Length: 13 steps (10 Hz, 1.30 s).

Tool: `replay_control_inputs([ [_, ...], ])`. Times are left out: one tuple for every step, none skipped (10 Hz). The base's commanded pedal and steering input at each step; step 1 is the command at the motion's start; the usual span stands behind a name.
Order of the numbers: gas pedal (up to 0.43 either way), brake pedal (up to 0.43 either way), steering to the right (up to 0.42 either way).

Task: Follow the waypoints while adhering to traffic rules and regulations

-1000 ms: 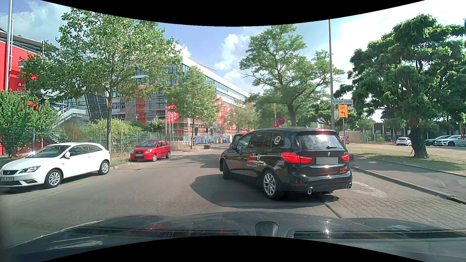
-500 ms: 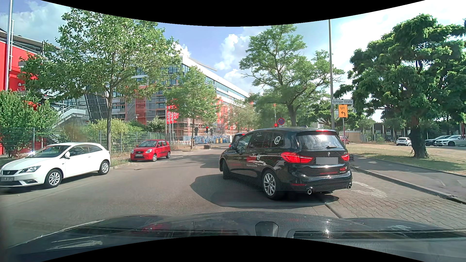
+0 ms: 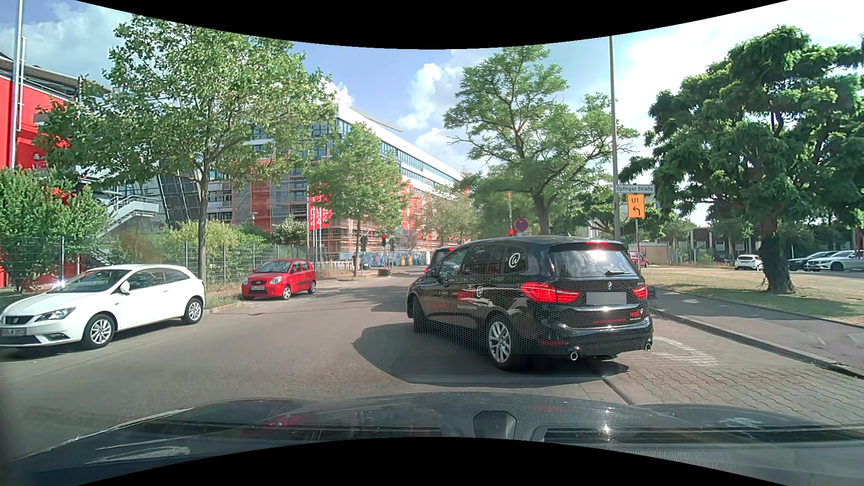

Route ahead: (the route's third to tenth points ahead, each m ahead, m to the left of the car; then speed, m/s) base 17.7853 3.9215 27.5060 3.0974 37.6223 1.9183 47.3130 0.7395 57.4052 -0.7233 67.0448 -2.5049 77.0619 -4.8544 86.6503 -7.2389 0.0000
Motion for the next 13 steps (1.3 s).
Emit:
replay_control_inputs([
  [0.000, 0.268, 0.000],
  [0.000, 0.268, 0.000],
  [0.000, 0.262, 0.000],
  [0.000, 0.268, 0.000],
  [0.000, 0.268, 0.000],
  [0.000, 0.268, 0.000],
  [0.000, 0.268, 0.000],
  [0.000, 0.262, 0.000],
  [0.000, 0.268, 0.000],
  [0.000, 0.262, 0.000],
  [0.000, 0.268, 0.000],
  [0.000, 0.268, 0.000],
  [0.000, 0.268, 0.000],
])
